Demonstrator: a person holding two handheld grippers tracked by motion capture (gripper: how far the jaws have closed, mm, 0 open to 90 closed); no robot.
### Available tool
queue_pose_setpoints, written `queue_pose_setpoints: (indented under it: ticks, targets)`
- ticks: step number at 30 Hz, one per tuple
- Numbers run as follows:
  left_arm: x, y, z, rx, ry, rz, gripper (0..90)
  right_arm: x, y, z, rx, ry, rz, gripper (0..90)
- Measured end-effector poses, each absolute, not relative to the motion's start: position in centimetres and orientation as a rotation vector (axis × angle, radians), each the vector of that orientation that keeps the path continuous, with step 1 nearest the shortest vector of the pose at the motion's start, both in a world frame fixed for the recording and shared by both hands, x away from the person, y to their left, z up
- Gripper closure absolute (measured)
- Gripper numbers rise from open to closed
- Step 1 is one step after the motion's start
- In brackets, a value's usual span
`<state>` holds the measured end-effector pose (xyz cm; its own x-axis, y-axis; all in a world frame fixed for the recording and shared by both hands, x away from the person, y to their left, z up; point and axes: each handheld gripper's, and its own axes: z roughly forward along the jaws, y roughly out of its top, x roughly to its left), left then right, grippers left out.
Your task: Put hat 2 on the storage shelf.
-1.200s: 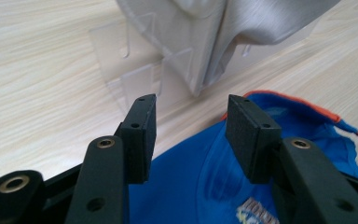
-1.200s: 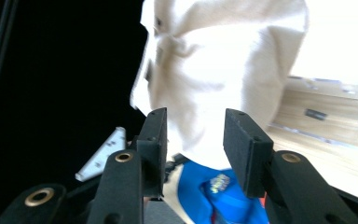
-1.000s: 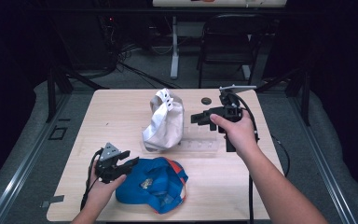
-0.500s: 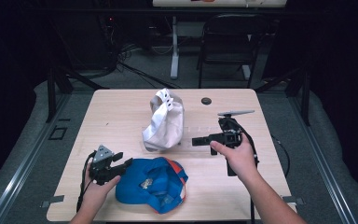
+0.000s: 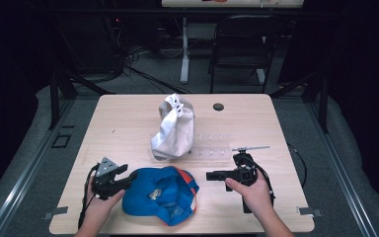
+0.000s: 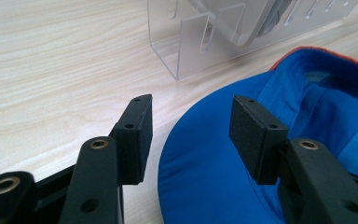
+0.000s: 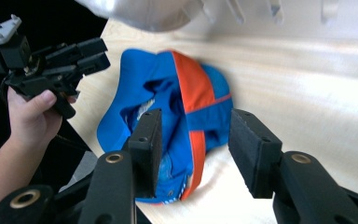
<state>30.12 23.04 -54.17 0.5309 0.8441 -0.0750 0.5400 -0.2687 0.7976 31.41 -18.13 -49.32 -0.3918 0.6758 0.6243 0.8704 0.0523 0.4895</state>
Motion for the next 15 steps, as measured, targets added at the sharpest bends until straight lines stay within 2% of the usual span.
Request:
queue_pose_setpoints:
  ticks: [15]
  targets:
    - [28.9, 24.3, -55.0, 1.951, 1.172, 0.5, 50.2, 29.8, -16.8, -54.6, -1.502, -2.069, -1.218, 55.9]
